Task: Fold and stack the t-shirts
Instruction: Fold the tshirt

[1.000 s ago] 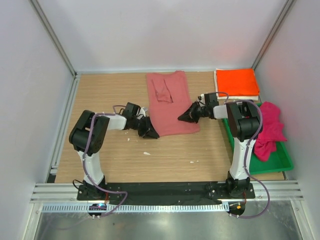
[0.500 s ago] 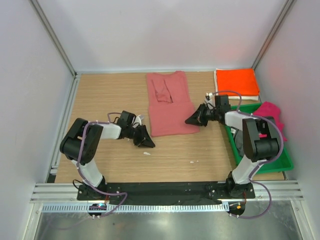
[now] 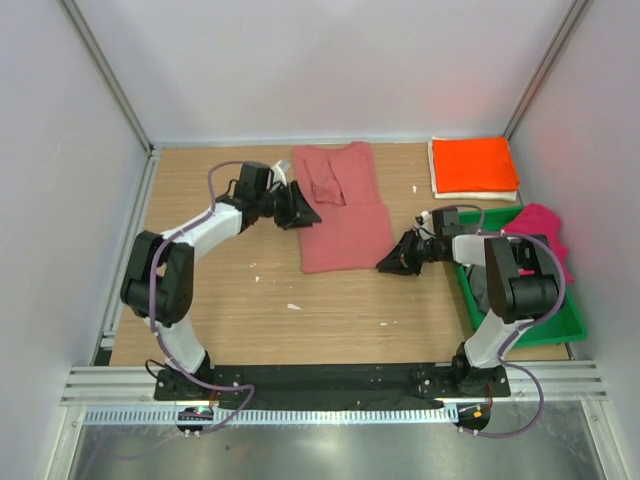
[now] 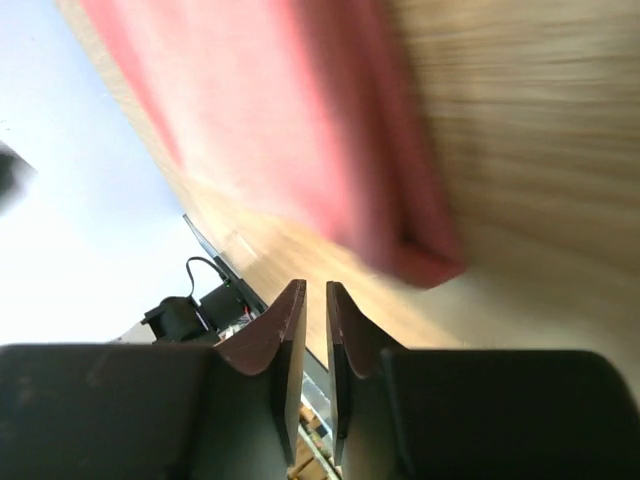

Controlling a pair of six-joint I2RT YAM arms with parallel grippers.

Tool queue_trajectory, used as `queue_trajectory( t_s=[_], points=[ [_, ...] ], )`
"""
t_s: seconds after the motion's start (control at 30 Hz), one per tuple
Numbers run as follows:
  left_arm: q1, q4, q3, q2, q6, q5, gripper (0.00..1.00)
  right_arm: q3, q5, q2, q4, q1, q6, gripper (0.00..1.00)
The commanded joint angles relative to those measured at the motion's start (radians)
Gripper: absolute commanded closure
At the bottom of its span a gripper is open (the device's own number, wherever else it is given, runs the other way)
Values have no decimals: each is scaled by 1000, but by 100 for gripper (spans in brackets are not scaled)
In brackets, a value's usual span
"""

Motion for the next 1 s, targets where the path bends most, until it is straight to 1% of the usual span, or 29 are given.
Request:
queue_trajectory(
  t_s=[0.0,0.03,0.1,0.13,0.2,0.33,0.57,0.73,0.97],
  points=[
    [30,45,173,157,-17,-83,60,91,16,-106,-96,-2,-40,78],
    [34,59,243,189,-30,-120,60,124,37,-125,-118,0,-54,77],
    [36,91,310,290,-57,-151,59,161,48,-135,-171,0,-65,75],
    [36,96,371,325,-63,-183,59,192,56,-139,-185,0,-69,75],
    [36,94,419,396,-72,-209,58,222,61,-138,-214,1,-85,75],
    [34,96,493,463,-70,-264,56,265,64,-126,-230,0,-97,74],
    [36,112,542,543,-118,-298,64,253,47,-103,-211,-2,-98,75],
    [34,129,551,569,-162,-300,66,256,38,-81,-198,-2,-97,75],
    [36,123,586,611,-176,-289,68,287,32,-50,-195,0,-100,75]
  ],
)
